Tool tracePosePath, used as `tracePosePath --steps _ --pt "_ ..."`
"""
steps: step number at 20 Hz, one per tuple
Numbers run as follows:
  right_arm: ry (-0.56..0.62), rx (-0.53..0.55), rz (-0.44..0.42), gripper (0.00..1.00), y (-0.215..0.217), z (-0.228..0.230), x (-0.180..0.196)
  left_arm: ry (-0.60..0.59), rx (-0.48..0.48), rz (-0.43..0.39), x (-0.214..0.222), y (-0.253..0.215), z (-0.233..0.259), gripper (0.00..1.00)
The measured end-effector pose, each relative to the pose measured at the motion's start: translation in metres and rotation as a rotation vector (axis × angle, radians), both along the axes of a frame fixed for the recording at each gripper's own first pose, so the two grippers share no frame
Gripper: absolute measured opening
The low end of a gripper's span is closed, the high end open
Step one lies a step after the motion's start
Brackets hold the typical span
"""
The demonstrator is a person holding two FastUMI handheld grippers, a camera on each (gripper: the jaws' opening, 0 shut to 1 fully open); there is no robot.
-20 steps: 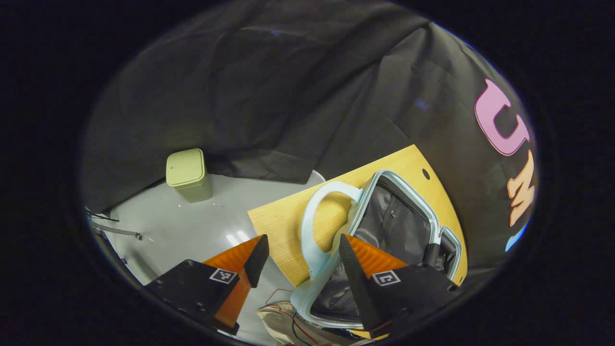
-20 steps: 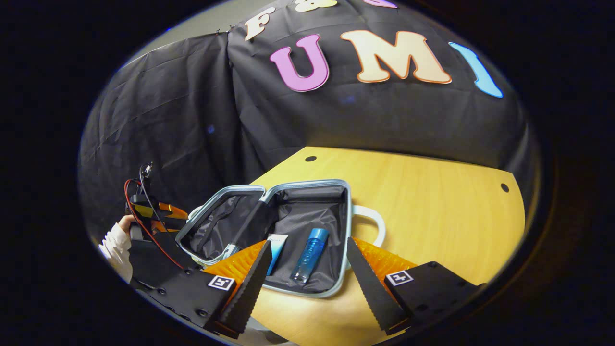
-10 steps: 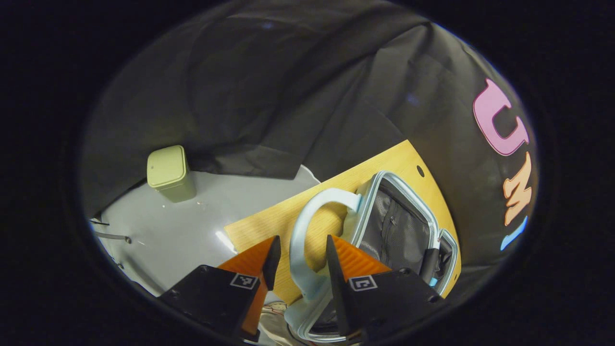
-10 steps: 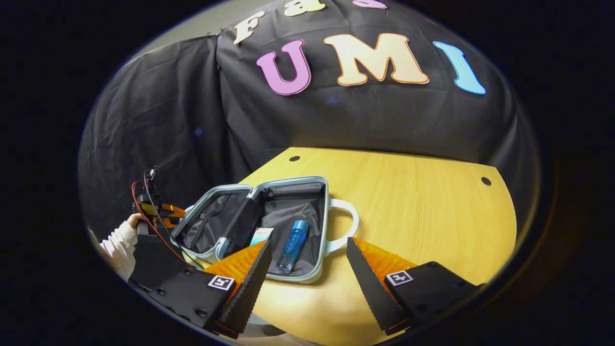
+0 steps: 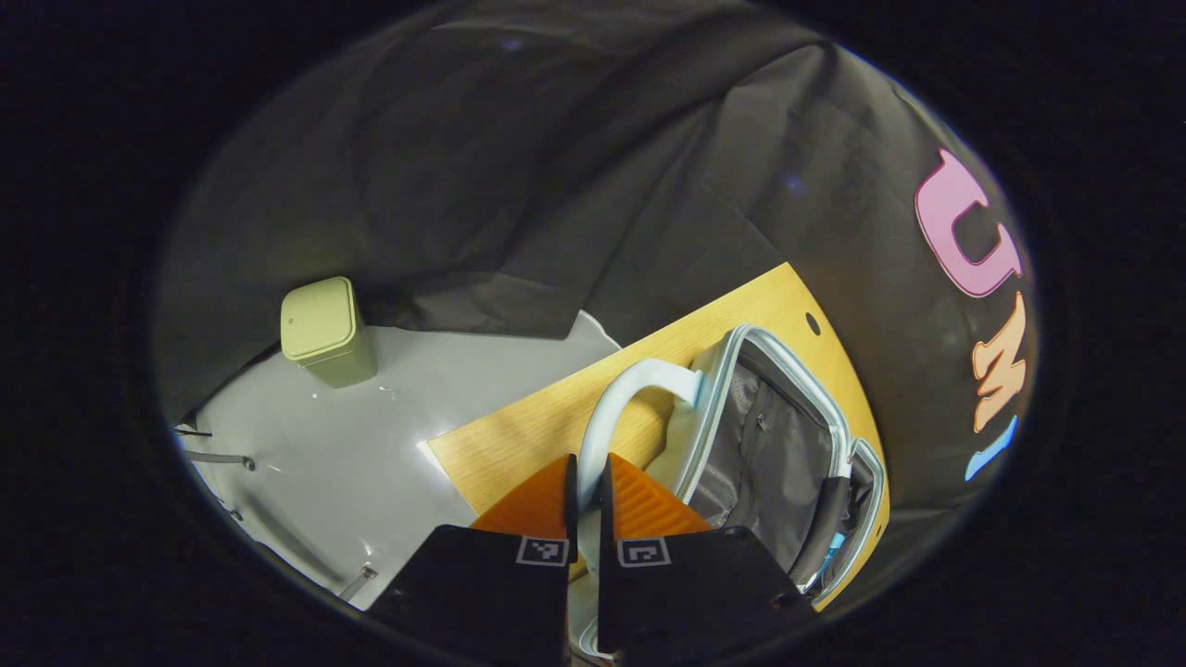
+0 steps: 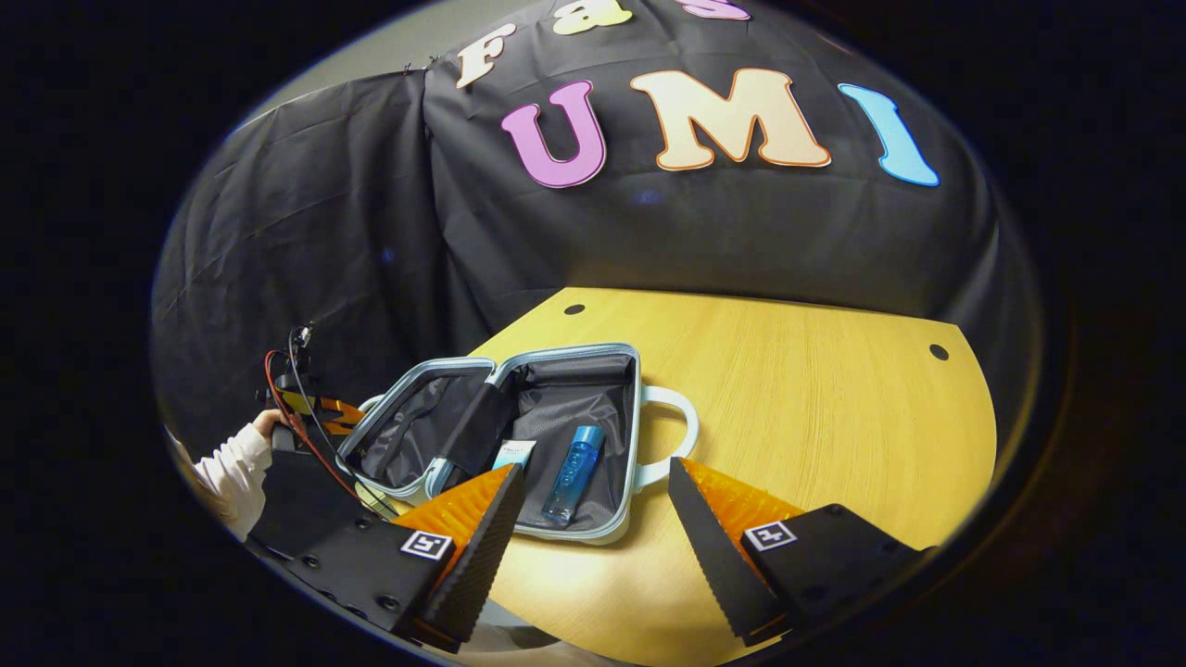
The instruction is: First open the suitcase, pack the skin care products into it, and then close the suitcase.
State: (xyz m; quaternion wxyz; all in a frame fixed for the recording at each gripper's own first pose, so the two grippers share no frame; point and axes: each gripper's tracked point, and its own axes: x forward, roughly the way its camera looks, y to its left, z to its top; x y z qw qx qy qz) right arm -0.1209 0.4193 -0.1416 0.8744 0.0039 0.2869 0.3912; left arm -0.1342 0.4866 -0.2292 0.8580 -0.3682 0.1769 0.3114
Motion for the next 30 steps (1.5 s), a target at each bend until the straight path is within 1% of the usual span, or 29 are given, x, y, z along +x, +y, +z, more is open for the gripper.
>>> tracePosePath --steps 2,4,7,9,12,16,19,22,26,30 --pt "0.001 0.006 -0.008 0.98 -0.002 0.001 0.002 -0.011 0.016 -0.007 -0.003 -0.003 0.009 0.03" --pt "0.004 0.013 -0.016 0.98 -0.004 0.001 0.003 -0.03 0.039 -0.022 -0.006 -0.008 0.029 0.04" --pt "0.009 0.022 -0.019 0.98 -0.004 0.002 0.004 -0.066 0.114 -0.072 -0.012 -0.024 0.079 0.02" --pt "0.008 0.033 -0.009 0.98 -0.002 0.003 0.003 -0.096 0.176 -0.126 -0.009 -0.041 0.116 0.01" --pt "0.007 0.045 0.002 0.99 -0.001 0.004 0.002 -0.139 0.251 -0.224 -0.001 -0.08 0.172 0.01" --pt "0.005 0.069 -0.002 0.98 -0.008 0.011 0.005 -0.19 0.304 -0.34 0.017 -0.137 0.225 0.03" --pt "-0.007 0.089 -0.024 0.98 -0.021 0.019 0.012 -0.209 0.357 -0.402 0.035 -0.174 0.248 0.03" --pt "-0.024 0.09 -0.051 0.98 -0.04 0.026 0.021 -0.254 0.374 -0.484 0.06 -0.219 0.265 0.03" --pt "-0.041 0.094 -0.099 0.98 -0.066 0.03 0.03 -0.289 0.363 -0.589 0.095 -0.271 0.275 0.03" --pt "-0.041 0.087 -0.154 0.98 -0.096 0.029 0.036 -0.31 0.328 -0.688 0.131 -0.321 0.271 0.03"
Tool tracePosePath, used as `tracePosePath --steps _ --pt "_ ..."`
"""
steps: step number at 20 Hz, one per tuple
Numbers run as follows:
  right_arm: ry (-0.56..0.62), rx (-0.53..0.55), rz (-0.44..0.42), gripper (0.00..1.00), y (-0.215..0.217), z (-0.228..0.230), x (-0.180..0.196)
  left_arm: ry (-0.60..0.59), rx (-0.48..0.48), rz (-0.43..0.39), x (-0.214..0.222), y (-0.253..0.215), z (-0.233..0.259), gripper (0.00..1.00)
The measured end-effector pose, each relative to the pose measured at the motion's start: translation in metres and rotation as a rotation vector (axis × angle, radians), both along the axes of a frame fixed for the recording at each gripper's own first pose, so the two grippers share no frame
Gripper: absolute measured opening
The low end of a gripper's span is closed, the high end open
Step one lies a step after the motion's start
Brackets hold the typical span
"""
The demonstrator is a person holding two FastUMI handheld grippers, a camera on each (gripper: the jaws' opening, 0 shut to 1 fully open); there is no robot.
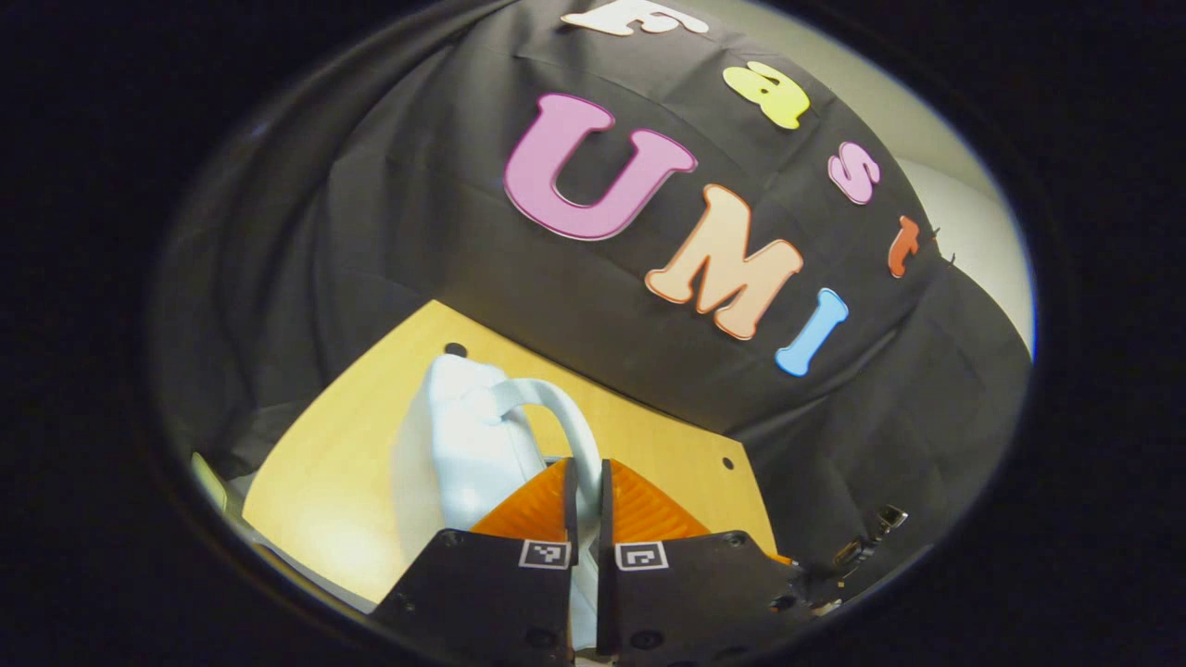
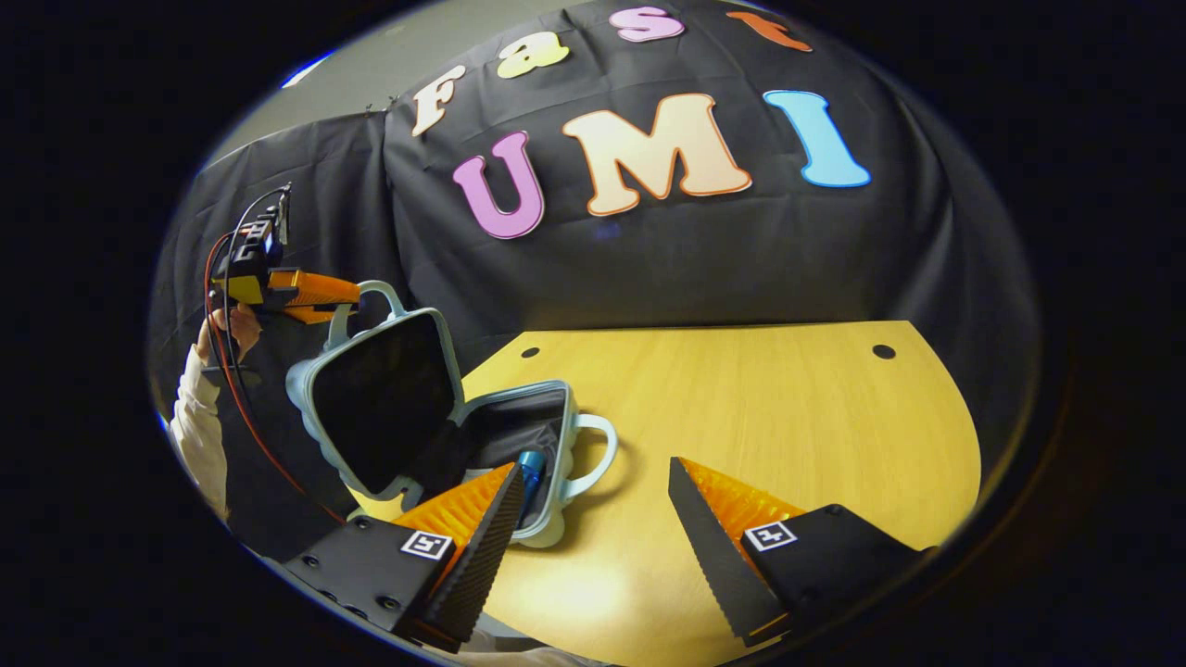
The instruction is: First open the suitcase, pack the skin care products into it, and then close the suitcase.
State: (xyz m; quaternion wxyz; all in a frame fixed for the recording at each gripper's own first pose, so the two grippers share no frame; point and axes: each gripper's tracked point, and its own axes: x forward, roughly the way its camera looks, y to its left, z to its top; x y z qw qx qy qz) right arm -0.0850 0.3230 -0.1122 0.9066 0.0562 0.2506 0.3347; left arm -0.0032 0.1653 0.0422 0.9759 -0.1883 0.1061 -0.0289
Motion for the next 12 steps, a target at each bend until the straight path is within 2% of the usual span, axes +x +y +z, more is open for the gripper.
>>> tracePosePath --steps 8,10,12 --pt "0.019 0.0 -0.117 0.98 -0.045 -0.003 0.007 0.091 -0.048 -0.167 0.068 -0.09 -0.054 0.04" --pt "0.021 -0.004 -0.143 0.98 -0.054 -0.005 0.007 0.138 -0.063 -0.19 0.083 -0.108 -0.077 0.04" --pt "0.021 -0.003 -0.166 0.98 -0.06 -0.005 0.009 0.174 -0.039 -0.184 0.101 -0.121 -0.104 0.04"
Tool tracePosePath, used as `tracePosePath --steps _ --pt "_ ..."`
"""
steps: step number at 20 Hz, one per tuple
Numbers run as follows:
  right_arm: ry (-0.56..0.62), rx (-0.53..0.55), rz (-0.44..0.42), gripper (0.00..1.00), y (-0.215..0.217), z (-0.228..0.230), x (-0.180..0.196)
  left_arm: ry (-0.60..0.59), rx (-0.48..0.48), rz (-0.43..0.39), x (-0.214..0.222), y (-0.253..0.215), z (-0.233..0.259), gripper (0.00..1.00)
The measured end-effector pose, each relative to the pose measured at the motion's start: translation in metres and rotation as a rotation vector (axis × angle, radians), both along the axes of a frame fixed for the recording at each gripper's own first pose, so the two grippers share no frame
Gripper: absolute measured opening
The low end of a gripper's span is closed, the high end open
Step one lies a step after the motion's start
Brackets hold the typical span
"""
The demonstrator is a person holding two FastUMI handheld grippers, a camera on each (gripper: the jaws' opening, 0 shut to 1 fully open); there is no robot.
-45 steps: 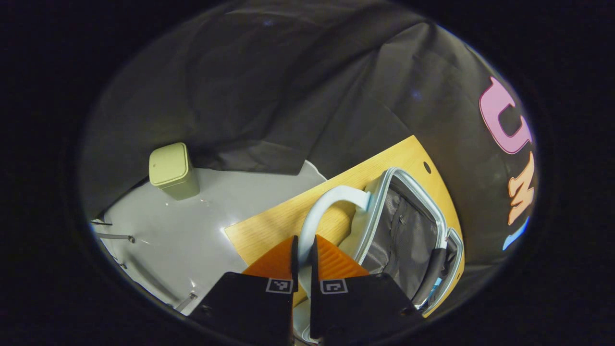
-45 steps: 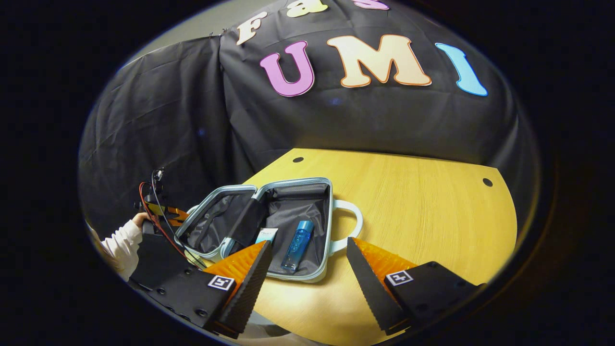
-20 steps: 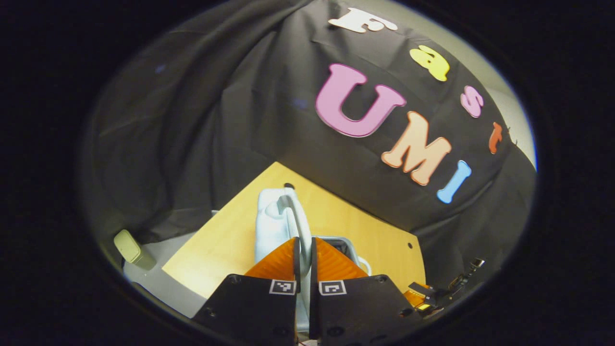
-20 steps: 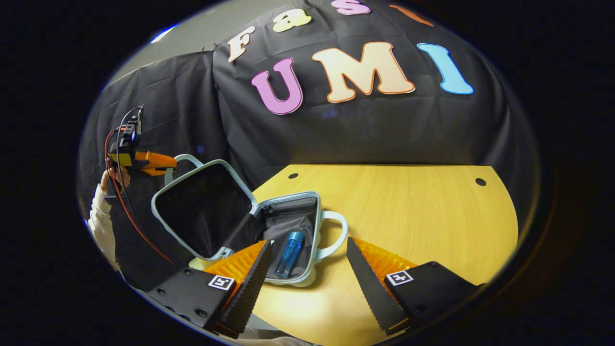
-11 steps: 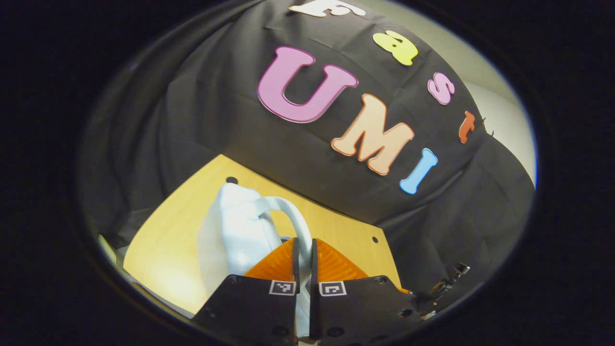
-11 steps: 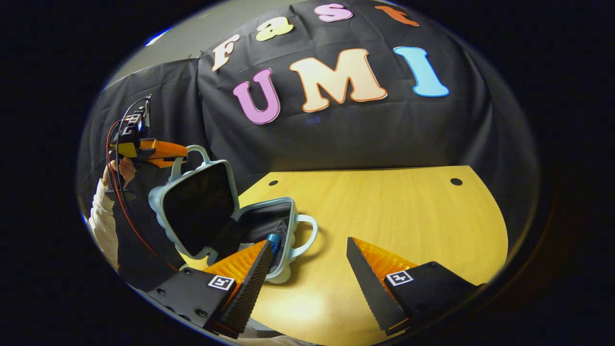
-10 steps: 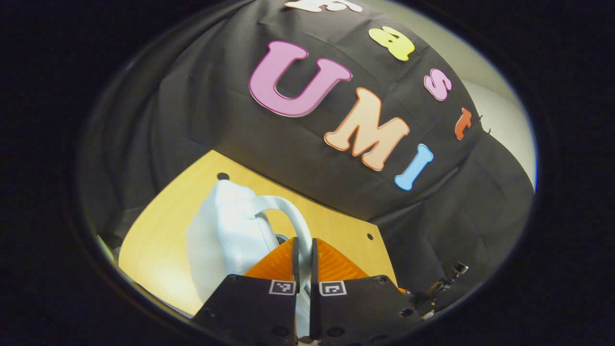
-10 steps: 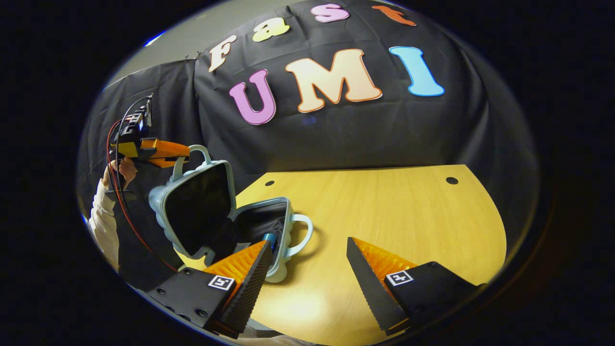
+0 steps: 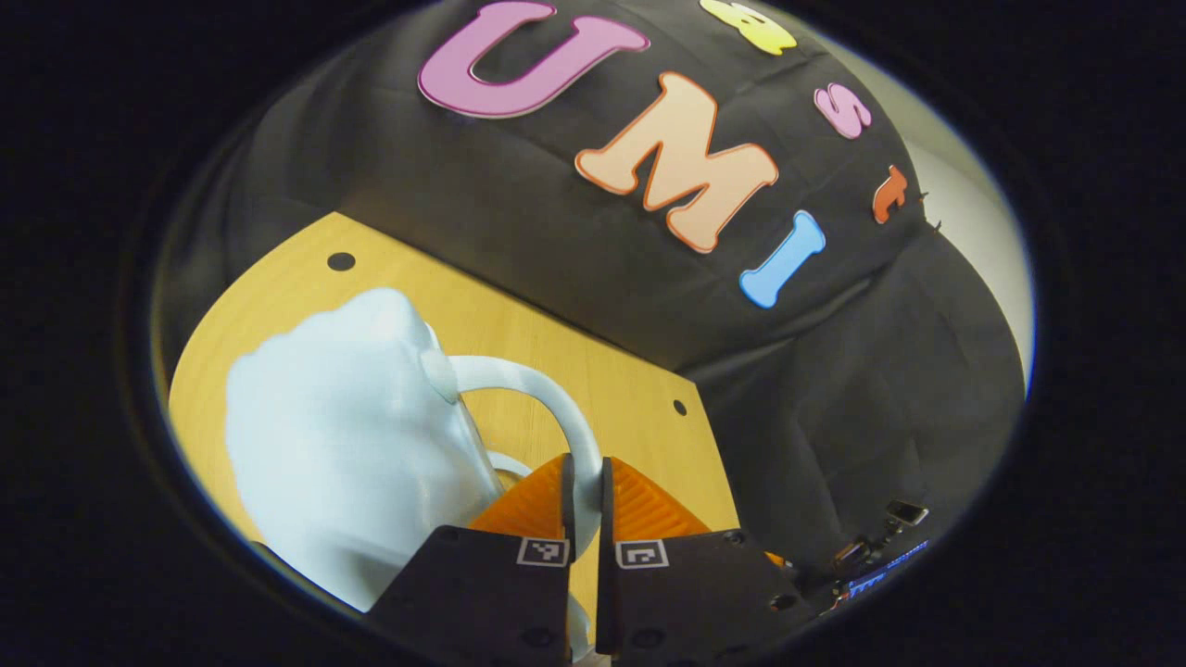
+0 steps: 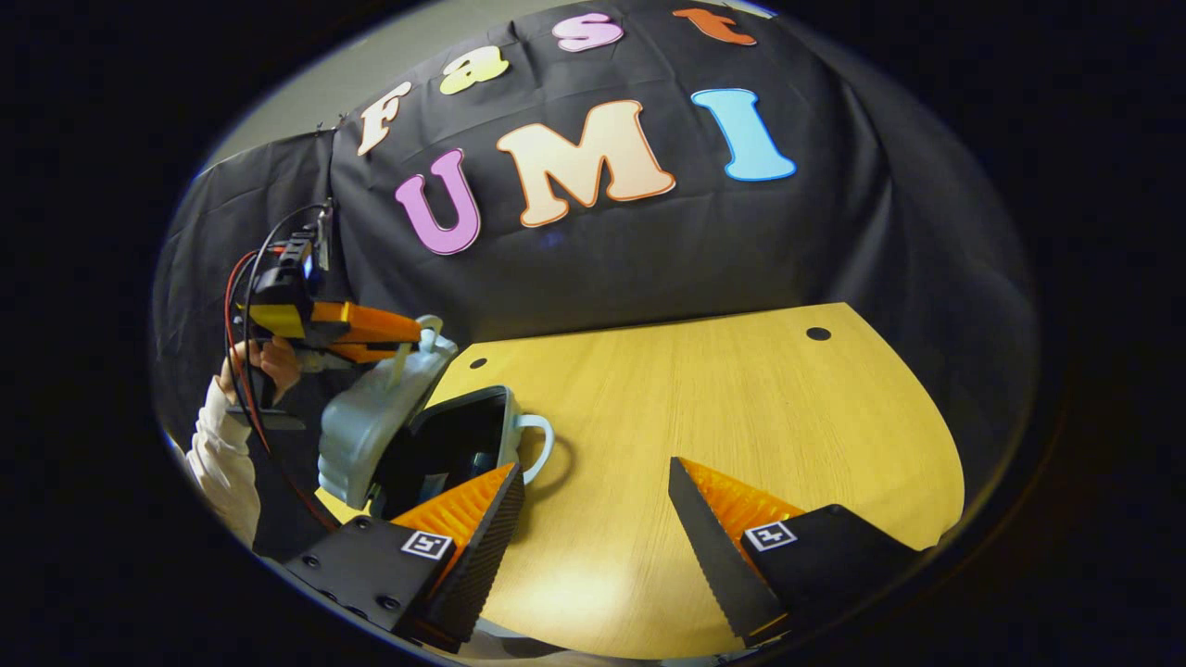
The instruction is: First open the suitcase, pack the skin care products into it, and then close the suitcase.
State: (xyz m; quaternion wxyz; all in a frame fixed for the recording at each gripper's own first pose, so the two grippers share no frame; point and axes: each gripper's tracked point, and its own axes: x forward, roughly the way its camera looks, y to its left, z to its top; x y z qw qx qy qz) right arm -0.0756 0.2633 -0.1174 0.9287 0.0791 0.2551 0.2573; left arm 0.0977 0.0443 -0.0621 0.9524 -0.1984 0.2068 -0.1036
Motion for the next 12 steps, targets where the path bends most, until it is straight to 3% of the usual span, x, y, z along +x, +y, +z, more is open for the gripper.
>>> tracePosePath --steps 7,12 --pt "-0.036 0.013 -0.052 0.98 -0.004 0.013 0.017 0.172 0.173 0.015 0.034 -0.032 -0.093 0.03" --pt "-0.056 0.005 -0.091 0.98 -0.01 0.018 0.021 0.224 0.229 0.011 0.045 -0.037 -0.115 0.05"
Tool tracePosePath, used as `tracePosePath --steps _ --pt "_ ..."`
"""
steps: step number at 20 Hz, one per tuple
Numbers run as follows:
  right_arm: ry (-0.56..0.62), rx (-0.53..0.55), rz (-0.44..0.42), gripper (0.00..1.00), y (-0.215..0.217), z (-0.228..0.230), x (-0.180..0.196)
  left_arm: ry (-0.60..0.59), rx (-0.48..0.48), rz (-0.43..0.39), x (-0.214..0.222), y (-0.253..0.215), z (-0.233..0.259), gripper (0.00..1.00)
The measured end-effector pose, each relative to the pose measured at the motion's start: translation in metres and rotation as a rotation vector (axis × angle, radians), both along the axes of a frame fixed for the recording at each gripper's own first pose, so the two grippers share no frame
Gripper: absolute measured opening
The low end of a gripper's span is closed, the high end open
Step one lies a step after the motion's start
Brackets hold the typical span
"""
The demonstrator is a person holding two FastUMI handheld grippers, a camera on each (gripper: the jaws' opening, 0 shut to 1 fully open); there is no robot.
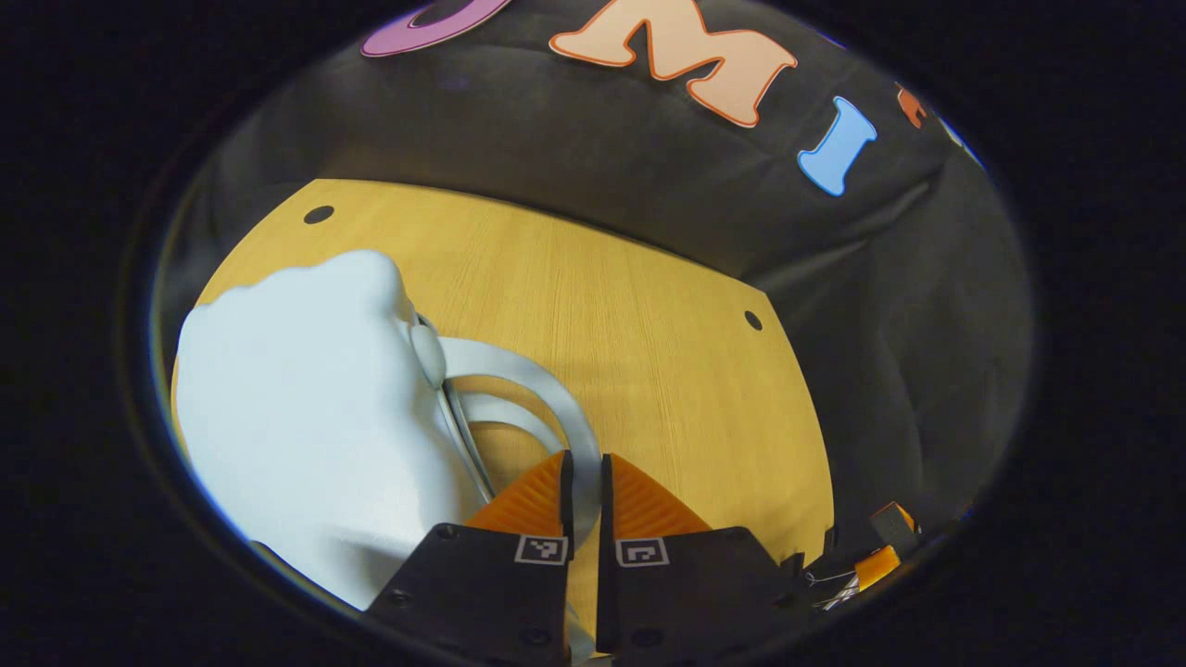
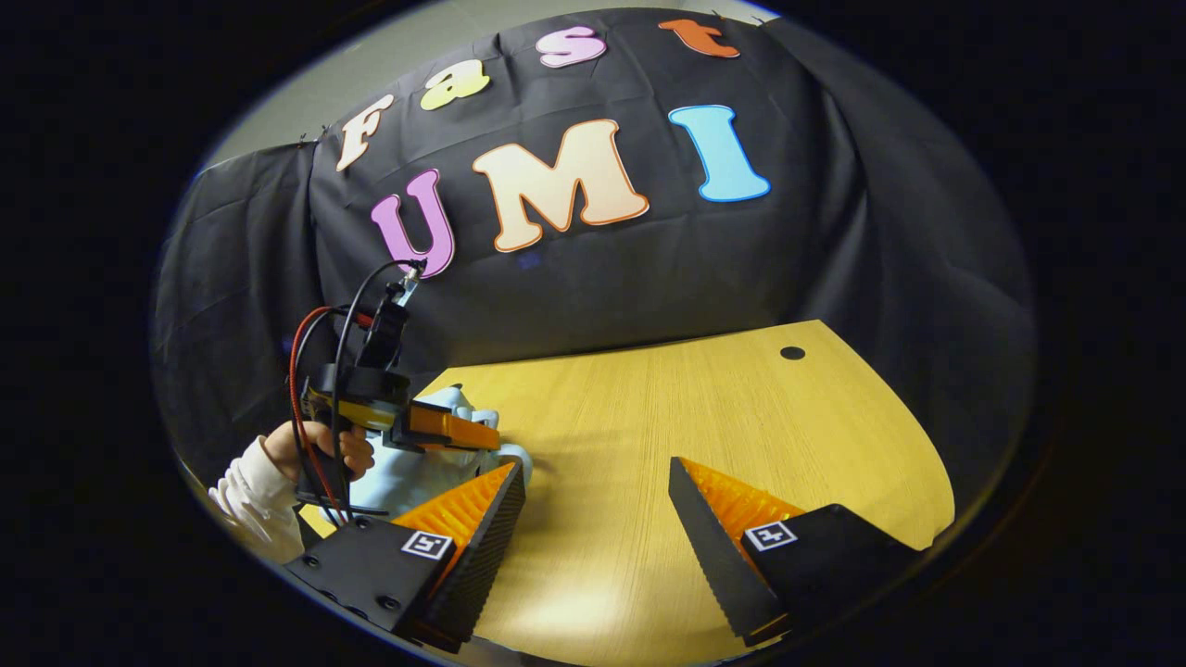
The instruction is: First open the suitcase, pack the skin care products into it, and then close the suitcase.
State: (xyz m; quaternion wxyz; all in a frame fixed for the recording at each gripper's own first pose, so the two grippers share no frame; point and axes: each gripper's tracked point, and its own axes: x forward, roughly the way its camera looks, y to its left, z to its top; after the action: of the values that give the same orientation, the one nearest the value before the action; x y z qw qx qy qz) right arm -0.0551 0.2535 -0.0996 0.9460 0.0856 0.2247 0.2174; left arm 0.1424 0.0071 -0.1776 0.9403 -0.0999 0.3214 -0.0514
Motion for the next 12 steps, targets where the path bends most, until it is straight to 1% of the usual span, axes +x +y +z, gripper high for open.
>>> tracePosePath --steps 3,4,5,6,7,9,10,11,12 --pt "0.001 0.003 -0.022 0.98 -0.003 0.001 0.003 -0.014 0.097 -0.015 -0.002 -0.001 0.002 0.09" --pt "-0.003 0.009 -0.028 0.98 -0.004 0.005 0.005 -0.022 0.11 -0.039 -0.005 -0.007 0.003 0.1" --pt "-0.013 0.014 -0.033 0.98 -0.004 0.009 0.007 -0.043 0.126 -0.062 -0.009 -0.014 0.009 0.07" --pt "-0.025 0.014 -0.038 0.98 -0.005 0.014 0.011 -0.068 0.171 -0.084 -0.017 -0.016 0.018 0.32" --pt "-0.038 0.014 -0.043 0.98 -0.007 0.019 0.013 -0.106 0.224 -0.107 -0.022 -0.02 0.027 0.46" --pt "-0.065 0.017 -0.052 0.98 -0.01 0.031 0.018 -0.179 0.333 -0.128 -0.036 -0.028 0.047 0.78" --pt "-0.081 0.017 -0.058 0.98 -0.011 0.037 0.02 -0.203 0.366 -0.142 -0.039 -0.032 0.053 0.94" --pt "-0.094 0.019 -0.062 0.98 -0.012 0.042 0.021 -0.219 0.378 -0.147 -0.047 -0.035 0.058 0.95" --pt "-0.106 0.021 -0.066 0.98 -0.014 0.048 0.022 -0.225 0.369 -0.155 -0.055 -0.04 0.059 0.95"
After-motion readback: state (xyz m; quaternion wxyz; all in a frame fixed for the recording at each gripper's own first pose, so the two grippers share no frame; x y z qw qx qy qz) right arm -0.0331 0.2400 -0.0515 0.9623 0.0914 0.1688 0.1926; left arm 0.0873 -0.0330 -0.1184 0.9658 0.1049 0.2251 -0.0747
